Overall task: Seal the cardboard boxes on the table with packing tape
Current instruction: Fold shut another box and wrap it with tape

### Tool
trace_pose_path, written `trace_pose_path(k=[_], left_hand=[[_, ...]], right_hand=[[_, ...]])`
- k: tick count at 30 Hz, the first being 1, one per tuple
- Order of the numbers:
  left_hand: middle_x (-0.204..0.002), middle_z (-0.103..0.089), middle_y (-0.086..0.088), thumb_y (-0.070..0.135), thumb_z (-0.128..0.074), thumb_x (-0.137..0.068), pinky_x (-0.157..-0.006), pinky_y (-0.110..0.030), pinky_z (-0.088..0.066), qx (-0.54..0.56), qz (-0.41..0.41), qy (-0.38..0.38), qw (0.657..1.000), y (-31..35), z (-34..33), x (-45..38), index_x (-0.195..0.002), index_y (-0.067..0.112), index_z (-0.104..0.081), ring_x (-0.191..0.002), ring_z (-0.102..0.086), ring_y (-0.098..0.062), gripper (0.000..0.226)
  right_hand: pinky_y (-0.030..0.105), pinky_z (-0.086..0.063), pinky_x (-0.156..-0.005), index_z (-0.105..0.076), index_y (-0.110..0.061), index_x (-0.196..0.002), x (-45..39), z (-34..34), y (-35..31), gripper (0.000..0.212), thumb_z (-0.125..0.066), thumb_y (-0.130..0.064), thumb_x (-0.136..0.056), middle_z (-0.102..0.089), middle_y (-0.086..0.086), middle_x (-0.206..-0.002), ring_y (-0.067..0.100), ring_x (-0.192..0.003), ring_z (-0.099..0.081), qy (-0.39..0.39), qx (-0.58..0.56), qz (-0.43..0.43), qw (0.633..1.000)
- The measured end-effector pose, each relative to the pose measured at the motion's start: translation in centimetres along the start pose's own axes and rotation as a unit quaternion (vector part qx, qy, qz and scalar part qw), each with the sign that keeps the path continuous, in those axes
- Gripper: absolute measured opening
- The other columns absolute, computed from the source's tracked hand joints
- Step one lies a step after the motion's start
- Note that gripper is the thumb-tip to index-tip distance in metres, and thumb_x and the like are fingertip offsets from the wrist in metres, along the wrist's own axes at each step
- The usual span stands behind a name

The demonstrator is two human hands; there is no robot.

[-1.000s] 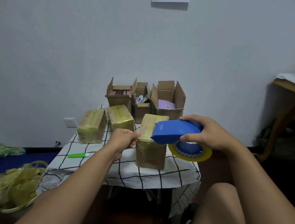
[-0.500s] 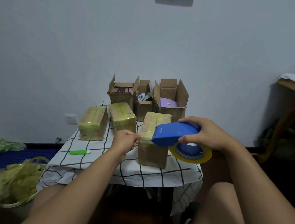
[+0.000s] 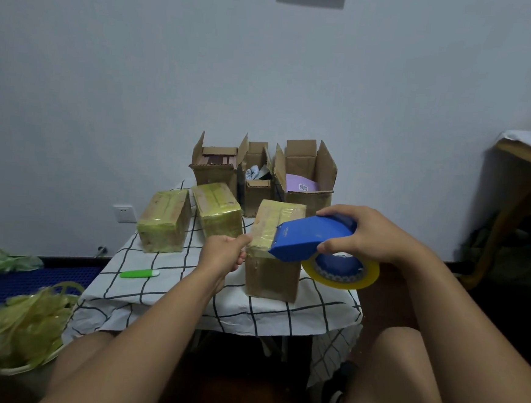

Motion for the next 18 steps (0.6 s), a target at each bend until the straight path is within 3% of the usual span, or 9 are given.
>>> trace_pose_path(k=[10,14,18], left_hand=[[-0.058,-0.058,-0.005,0.018,-0.073,-0.088,-0.052,-0.023,-0.048,0.019,0.051,-0.031,0.998,0.0,1.1,0.8,-0.082,0.001,-0.069,-0.05,-0.05,-0.013,0.018],[-0.057,-0.057,-0.006,0.009,-0.07,-0.088,-0.049,-0.02,-0.047,-0.002,0.075,-0.064,0.995,0.4,1.4,0.8,-0.085,-0.002,-0.068,-0.048,-0.05,-0.012,0.011],[-0.063,-0.059,-0.007,0.006,-0.064,-0.092,-0.051,-0.02,-0.047,-0.038,0.002,-0.052,0.998,1.4,1.5,1.0,-0.081,0.0,-0.066,-0.054,-0.05,-0.012,0.013]], right_hand=[[0.016,-0.047,-0.079,-0.052,-0.042,-0.129,1.0,0.2,-1.3,0.058,-0.081,-0.04,-0.079,-0.053,-0.02,-0.116,0.003,-0.102,-0.055,0.022,0.002,0.037,0.999],[0.018,-0.049,-0.081,-0.053,-0.04,-0.13,0.7,0.0,-1.6,0.059,-0.081,-0.04,-0.079,-0.054,-0.015,-0.12,0.006,-0.104,-0.056,0.022,0.006,0.042,0.999],[0.017,-0.048,-0.079,-0.053,-0.04,-0.13,0.8,-0.2,-1.3,0.058,-0.081,-0.04,-0.079,-0.053,-0.017,-0.118,0.004,-0.102,-0.055,0.019,0.013,0.039,0.999]])
Point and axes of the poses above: each hand's wrist, its own x-axis away from the middle knuckle, its own z-axis out of the back of the hand, y = z × x, the point moved 5 cm from there along -x, towards the middle knuckle
